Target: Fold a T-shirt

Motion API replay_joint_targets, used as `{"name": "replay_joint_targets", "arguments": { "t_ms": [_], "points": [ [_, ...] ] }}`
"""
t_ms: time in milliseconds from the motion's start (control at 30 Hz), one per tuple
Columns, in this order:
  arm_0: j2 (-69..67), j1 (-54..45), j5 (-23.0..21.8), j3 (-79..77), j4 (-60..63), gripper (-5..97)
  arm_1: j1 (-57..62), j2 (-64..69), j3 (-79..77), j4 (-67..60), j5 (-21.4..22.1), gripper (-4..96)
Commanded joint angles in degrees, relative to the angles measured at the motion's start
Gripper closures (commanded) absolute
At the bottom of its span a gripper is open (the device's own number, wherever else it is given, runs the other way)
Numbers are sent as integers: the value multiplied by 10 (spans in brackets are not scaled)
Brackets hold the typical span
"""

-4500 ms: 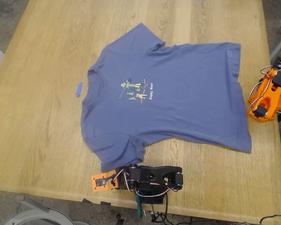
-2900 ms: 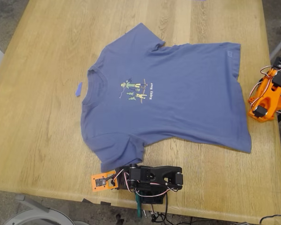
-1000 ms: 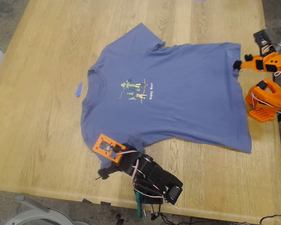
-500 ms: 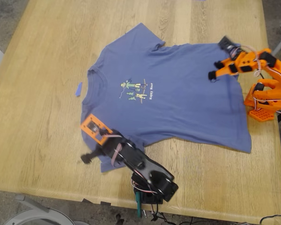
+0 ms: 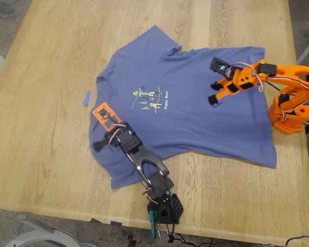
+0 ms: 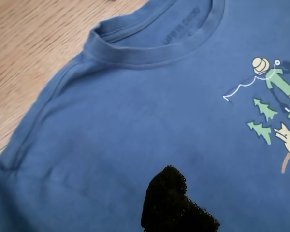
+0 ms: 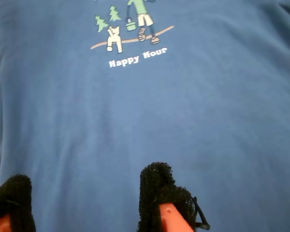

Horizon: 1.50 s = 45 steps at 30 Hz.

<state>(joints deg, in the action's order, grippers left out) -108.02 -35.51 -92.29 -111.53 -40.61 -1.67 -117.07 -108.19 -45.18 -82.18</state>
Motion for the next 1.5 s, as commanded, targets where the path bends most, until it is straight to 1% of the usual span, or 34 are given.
{"name": "replay_joint_targets", "arguments": {
  "t_ms": [0, 133, 300, 400, 533, 1000, 1200, 1467],
  "points": [
    [28, 6, 3, 87, 38, 313, -7, 40, 73, 16, -1, 580],
    [99, 9, 6, 133, 62, 313, -11, 106, 145, 20, -4, 583],
    [195, 7, 13, 192, 134, 316, -26, 189, 245, 16, -8, 585],
    [241, 5, 17, 230, 155, 316, -37, 219, 280, 11, -5, 588],
    [287, 9, 25, 279, 169, 314, -44, 222, 274, 15, -3, 590],
    [443, -16, 29, 432, 197, 313, -73, 222, 242, 44, 11, 608],
    [468, -22, 30, 437, 203, 313, -89, 217, 203, 62, 29, 611],
    [543, -18, 26, 458, 236, 316, -77, 213, 121, 113, 35, 611]
  ]
}}
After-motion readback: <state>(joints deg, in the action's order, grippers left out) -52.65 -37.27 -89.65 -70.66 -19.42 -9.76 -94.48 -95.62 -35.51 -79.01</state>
